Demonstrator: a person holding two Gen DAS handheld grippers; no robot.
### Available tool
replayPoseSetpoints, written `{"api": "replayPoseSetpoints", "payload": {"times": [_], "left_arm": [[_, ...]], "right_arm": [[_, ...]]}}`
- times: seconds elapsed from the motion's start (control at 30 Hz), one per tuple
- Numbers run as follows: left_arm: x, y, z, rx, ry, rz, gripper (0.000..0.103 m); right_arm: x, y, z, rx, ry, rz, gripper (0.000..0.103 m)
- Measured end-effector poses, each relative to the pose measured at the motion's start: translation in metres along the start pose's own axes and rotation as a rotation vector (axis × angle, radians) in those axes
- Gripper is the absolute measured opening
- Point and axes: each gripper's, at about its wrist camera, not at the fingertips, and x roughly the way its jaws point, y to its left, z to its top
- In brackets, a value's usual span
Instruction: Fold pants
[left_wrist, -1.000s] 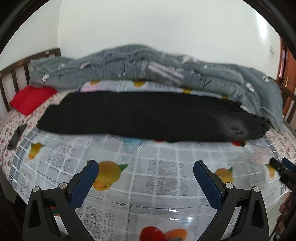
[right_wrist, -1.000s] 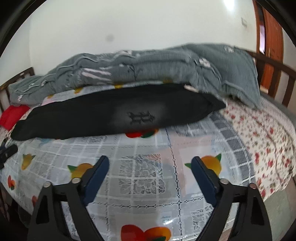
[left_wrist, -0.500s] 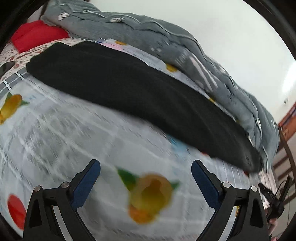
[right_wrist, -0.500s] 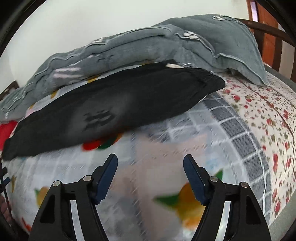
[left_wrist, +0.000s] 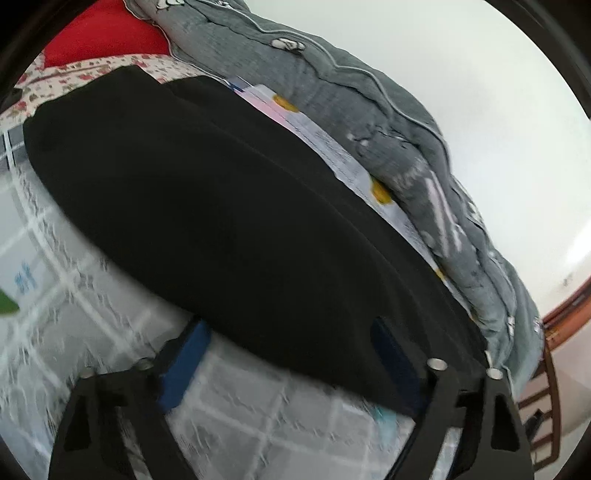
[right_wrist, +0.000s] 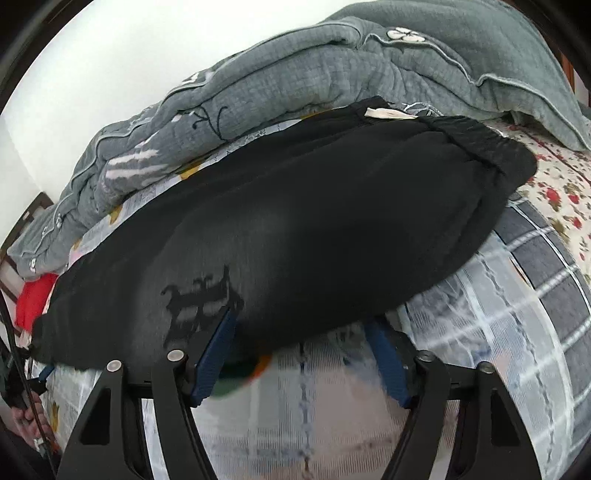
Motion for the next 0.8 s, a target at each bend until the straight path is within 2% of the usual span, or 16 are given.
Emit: {"api": "replayPoseSetpoints", "payload": {"times": [0.03,0.07,0.1,0.17,0.27,0.4,0.53,0.6,0.67,0.8], "left_arm": [[0.000,0.003,0.003,-0.014,-0.007,0.033,0.051],[0.000,0.006,0.005,-0.035,-0.008,0.082,0.020],[0.000,0.011,0.007,-0.058,0.003,0.118,0.010],[-0.010,0.014,0.011,-0.072,-0.021,0.065,0.009],[-0.032,-0.008,0.025,0.035,-0.102,0.044,0.009],[-0.033,-0.050,0.058,0.137,-0.155,0.074,0.009],[-0.010,-0.082,0.082,0.229,-0.222,0.129,0.009],[0.014,-0.093,0.093,0.247,-0.235,0.141,0.009],[0.039,-0.102,0.104,0.247,-0.251,0.151,0.009],[0.074,-0.109,0.103,0.299,-0.318,0.210,0.009]], "right_arm": [[0.003,0.000,0.003,0.005,0.004,0.005,0.052],[0.005,-0.002,0.006,0.015,0.017,0.016,0.029],[0.006,-0.004,0.009,0.032,0.031,0.043,0.022],[0.000,-0.006,0.018,0.051,0.005,0.086,0.015],[-0.025,0.012,0.037,-0.015,-0.081,0.112,0.014],[-0.038,0.041,0.066,-0.094,-0.171,0.086,0.014],[-0.014,0.050,0.095,-0.094,-0.215,0.120,0.014],[0.002,0.051,0.106,-0.084,-0.233,0.129,0.014],[0.022,0.057,0.121,-0.070,-0.234,0.112,0.014],[0.064,0.066,0.140,-0.010,-0.223,0.083,0.014]]}}
